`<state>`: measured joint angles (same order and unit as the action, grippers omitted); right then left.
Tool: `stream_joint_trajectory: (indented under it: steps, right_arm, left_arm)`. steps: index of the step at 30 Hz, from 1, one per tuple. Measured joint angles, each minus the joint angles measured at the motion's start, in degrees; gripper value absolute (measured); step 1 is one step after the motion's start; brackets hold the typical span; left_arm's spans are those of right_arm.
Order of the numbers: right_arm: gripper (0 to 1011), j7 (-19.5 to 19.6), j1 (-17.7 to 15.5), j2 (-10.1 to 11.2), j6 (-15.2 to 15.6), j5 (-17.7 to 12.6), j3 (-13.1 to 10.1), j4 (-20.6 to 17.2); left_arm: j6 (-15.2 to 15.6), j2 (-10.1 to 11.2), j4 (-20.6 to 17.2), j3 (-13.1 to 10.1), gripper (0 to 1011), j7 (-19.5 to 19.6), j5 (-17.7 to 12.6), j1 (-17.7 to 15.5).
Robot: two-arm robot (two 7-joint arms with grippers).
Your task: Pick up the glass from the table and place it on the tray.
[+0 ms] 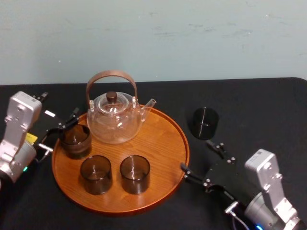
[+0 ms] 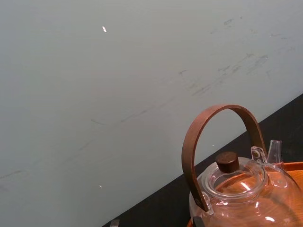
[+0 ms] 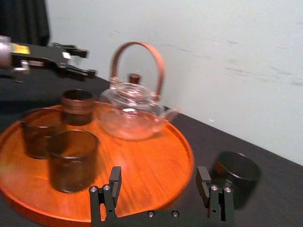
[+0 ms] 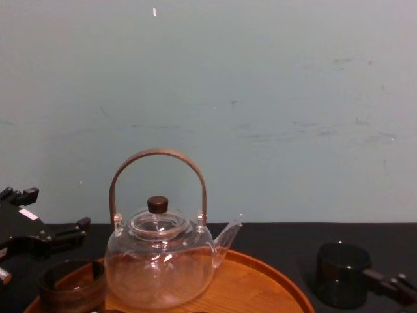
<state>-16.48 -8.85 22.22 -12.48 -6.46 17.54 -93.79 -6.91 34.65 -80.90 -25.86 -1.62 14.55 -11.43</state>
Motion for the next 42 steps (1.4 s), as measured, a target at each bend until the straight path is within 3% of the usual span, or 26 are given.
stream_joint_trajectory:
  steps: [8, 14, 19, 26, 42]
  right_arm:
    - [1002, 2.4, -1.3, -0.9, 0.4, -0.1, -4.0, 0.8]
    - [1002, 3.5, 0.2, -2.1, 1.9, 0.2, -6.4, 2.7]
    - [1002, 2.8, 2.1, -2.9, 2.8, 0.0, -7.0, 4.3]
    - [1002, -0.5, 6.5, -4.1, 4.6, -2.5, -7.4, 8.8]
    - [1002, -3.0, 14.7, -4.8, 5.9, -3.3, -5.9, 18.6]
  left_arm:
    - [0.0, 0.0, 0.0, 0.0, 1001, 0.0, 0.0, 0.0]
    - [0.0, 0.0, 0.0, 0.0, 1002, 0.0, 0.0, 0.0]
    - [0.0, 0.0, 0.0, 0.0, 1001, 0.0, 0.0, 0.0]
    - [0.0, 0.0, 0.0, 0.0, 1001, 0.0, 0.0, 0.0]
    - [0.0, 0.0, 0.0, 0.0, 1001, 0.0, 0.0, 0.0]
